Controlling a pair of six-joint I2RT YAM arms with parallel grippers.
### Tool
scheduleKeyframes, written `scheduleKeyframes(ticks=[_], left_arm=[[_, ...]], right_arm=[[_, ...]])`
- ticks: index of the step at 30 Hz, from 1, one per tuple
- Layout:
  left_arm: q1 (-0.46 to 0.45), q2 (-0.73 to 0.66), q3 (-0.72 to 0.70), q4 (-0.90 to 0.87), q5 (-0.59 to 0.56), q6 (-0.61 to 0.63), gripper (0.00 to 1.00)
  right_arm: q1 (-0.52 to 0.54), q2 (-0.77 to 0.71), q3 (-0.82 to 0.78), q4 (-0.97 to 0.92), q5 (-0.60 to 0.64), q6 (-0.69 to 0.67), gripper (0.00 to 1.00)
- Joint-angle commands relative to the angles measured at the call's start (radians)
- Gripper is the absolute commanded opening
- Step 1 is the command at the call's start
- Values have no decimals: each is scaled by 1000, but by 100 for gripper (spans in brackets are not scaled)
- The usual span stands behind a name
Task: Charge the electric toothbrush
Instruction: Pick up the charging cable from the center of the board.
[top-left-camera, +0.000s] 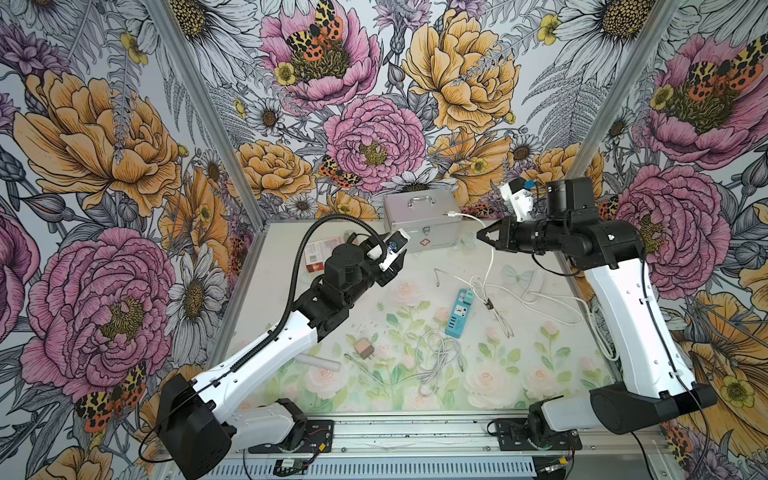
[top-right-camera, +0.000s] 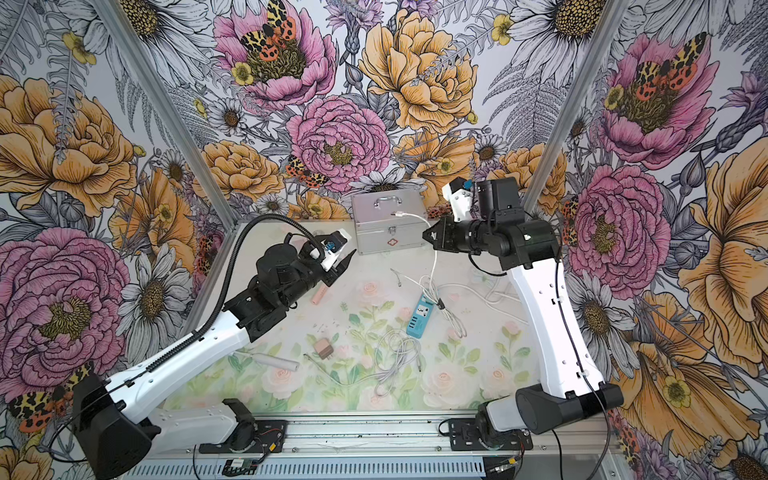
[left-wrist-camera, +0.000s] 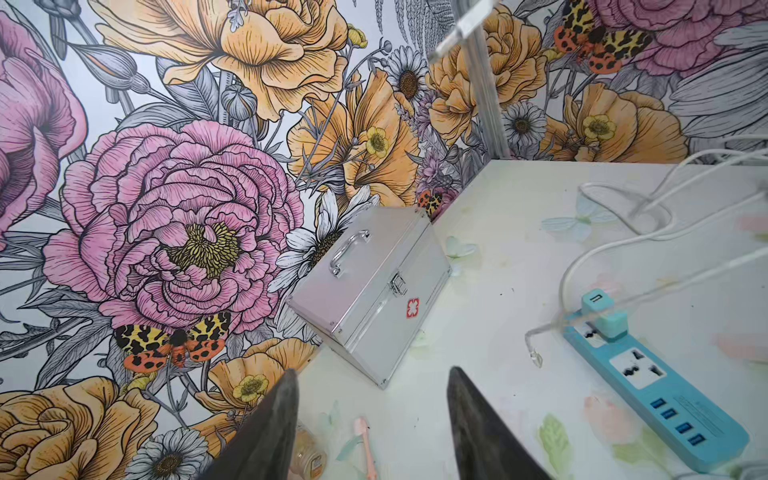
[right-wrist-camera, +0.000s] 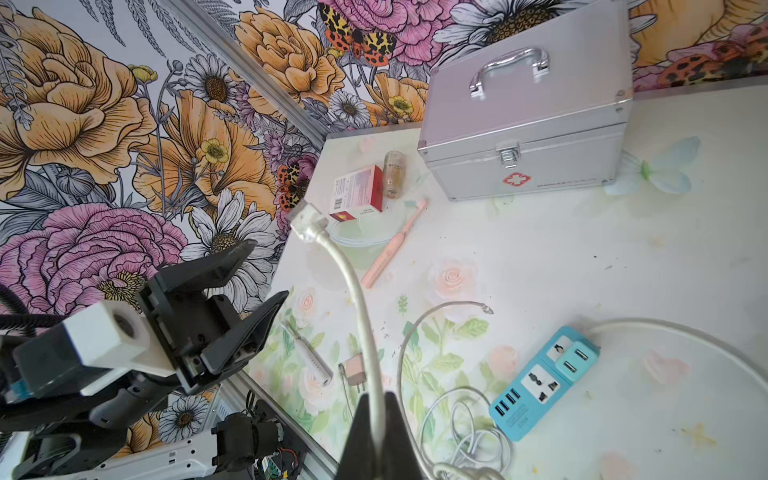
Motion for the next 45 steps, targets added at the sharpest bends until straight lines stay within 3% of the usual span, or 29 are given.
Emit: scheduleKeyframes(ticks=[1,5,6,7,10,16,17,18,25,33,38,41,45], left_arm=[[-11,25,31,-9,37,1,58],[-37,56,48,-20,41,0,58],[-42,66,52,-22,46,-3,59],[-48,76,59,-29,59,-6,59],[-72,117,80,-39,85,-6,59],[-112,223,153,-36,129,13,58],[-116,241,164,-38,151,22,58],[-122,261,178,-36,166,31,57],[-139,386,255,-40,251,74,51],[-135,480,311,-32,219,112,34],[-123,495,316,-30,213,113,29],[-114,496,310,-33,213,116,16],[-107,480,291,-36,232,114,8]], right_arm=[[-32,-40,18,-123,14,15,0],[-75,-53,-97,-118,14,15,0],[-96,-55,-133,-116,309,-49,0],[-117,-55,-157,-114,319,-60,0],[-131,-44,-209,-90,253,-95,0],[-120,18,-276,-97,245,-103,0],[-113,22,-275,-100,103,-159,0],[-105,30,-272,-108,69,-171,0],[-80,59,-270,-133,-30,-199,0],[-60,70,-258,-175,-39,-216,0],[-54,71,-261,-176,-36,-223,0],[-54,75,-261,-175,-31,-225,0],[-54,80,-246,-173,-28,-226,0]])
